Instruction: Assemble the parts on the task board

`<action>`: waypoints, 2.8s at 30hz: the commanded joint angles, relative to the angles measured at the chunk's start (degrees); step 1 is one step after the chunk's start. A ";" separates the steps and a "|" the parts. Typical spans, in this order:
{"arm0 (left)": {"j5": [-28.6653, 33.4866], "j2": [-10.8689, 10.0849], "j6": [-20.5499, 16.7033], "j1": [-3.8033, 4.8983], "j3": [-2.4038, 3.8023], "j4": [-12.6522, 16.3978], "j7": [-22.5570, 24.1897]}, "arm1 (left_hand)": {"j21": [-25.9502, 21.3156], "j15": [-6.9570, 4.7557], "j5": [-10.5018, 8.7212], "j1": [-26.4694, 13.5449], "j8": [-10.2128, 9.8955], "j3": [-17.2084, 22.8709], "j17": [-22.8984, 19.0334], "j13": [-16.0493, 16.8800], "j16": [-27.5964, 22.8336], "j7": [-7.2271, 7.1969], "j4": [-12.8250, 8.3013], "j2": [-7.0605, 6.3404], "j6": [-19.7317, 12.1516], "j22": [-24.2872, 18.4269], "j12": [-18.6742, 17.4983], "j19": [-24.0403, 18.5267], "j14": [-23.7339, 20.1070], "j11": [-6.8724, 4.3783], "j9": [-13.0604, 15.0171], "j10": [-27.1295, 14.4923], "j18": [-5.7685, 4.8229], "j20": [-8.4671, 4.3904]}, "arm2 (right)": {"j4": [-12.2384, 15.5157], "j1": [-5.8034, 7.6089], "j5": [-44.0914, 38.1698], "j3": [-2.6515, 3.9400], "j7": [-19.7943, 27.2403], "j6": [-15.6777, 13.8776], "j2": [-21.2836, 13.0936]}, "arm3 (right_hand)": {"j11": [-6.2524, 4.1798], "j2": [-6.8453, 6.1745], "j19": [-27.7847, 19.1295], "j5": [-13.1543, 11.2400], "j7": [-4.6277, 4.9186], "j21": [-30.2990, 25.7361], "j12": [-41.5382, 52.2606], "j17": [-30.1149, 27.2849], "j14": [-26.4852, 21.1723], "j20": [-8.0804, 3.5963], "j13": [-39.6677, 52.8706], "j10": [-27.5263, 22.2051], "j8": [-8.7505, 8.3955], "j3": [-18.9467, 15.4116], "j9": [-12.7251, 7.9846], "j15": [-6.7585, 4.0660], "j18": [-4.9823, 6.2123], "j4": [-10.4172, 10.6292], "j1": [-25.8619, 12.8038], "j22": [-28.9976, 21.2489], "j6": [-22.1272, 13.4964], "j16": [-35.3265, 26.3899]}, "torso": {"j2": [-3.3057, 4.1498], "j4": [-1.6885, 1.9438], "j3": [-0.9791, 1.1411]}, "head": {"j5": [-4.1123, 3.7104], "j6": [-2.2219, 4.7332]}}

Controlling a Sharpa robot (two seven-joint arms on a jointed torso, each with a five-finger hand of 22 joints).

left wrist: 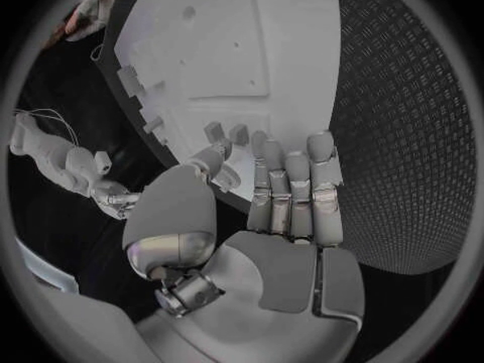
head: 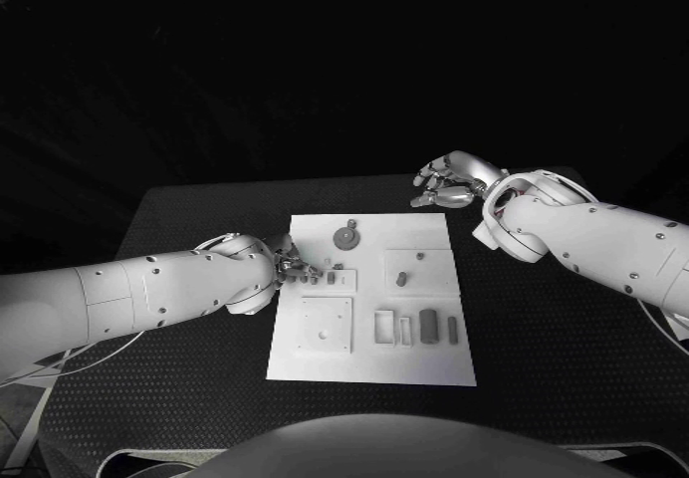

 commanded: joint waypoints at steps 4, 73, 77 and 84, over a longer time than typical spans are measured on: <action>1.41 -0.05 -2.44 -0.03 0.04 0.00 2.28 | -0.14 -0.34 -0.39 1.28 0.26 0.39 -0.11 -0.09 0.52 -0.14 -0.05 0.46 0.05 0.94 0.42 0.54 0.17 -0.29 0.11 0.24 1.90 -0.22 | 0.01 0.02 -0.09 0.03 0.41 0.49 0.00 | -0.10 0.04 -0.23 0.09 0.02 -0.23 0.37 0.11 -0.15 -0.01 -0.08 -0.41 0.39 -0.45 -0.09 0.39 -0.84 -0.03 0.70 0.09 0.31 -0.27 | 0.01 -0.02 0.00 | -0.09 0.01; 2.97 -0.86 3.23 -0.03 0.07 0.42 4.99 | -2.88 0.42 -0.04 7.30 -1.55 -10.06 -2.25 -1.92 0.17 0.74 -5.04 5.72 -1.39 0.48 -0.08 -0.82 -1.44 0.58 -1.74 -1.61 1.53 0.46 | 0.06 0.01 -0.10 0.03 0.45 0.78 -0.17 | -0.10 0.19 -0.17 0.09 0.03 -0.33 0.61 0.38 -0.02 0.09 -0.46 -0.41 0.46 -0.59 -0.14 0.38 -0.76 0.01 0.63 0.18 0.33 -0.54 | -0.02 -0.07 0.04 | 0.04 0.01; 2.77 -0.79 3.39 -0.02 0.07 0.27 4.69 | -2.99 0.45 -0.02 8.47 -1.58 -10.12 -2.34 -2.02 0.25 0.77 -6.00 6.59 -1.37 0.57 -0.01 -0.80 -1.47 0.61 -1.84 -1.65 1.47 0.50 | 0.05 0.01 -0.10 0.03 0.45 0.76 -0.16 | -0.10 0.20 -0.17 0.09 0.03 -0.34 0.62 0.40 -0.01 0.10 -0.48 -0.41 0.46 -0.61 -0.14 0.38 -0.75 0.01 0.61 0.18 0.33 -0.56 | -0.01 0.01 0.02 | 0.00 0.01; 2.18 -0.20 3.26 -0.03 0.06 -0.65 4.65 | -3.12 0.50 0.34 10.83 -1.61 -9.54 -2.50 -2.19 0.35 0.81 -7.81 8.04 -1.31 0.70 0.12 -0.68 -1.47 0.65 -2.02 -1.63 1.37 0.55 | 0.07 0.01 -0.10 0.03 0.46 0.79 -0.12 | -0.10 0.23 -0.16 0.09 0.02 -0.35 0.65 0.43 0.00 0.11 -0.52 -0.41 0.47 -0.62 -0.15 0.38 -0.74 0.01 0.58 0.19 0.33 -0.59 | 0.00 0.03 0.01 | 0.09 0.01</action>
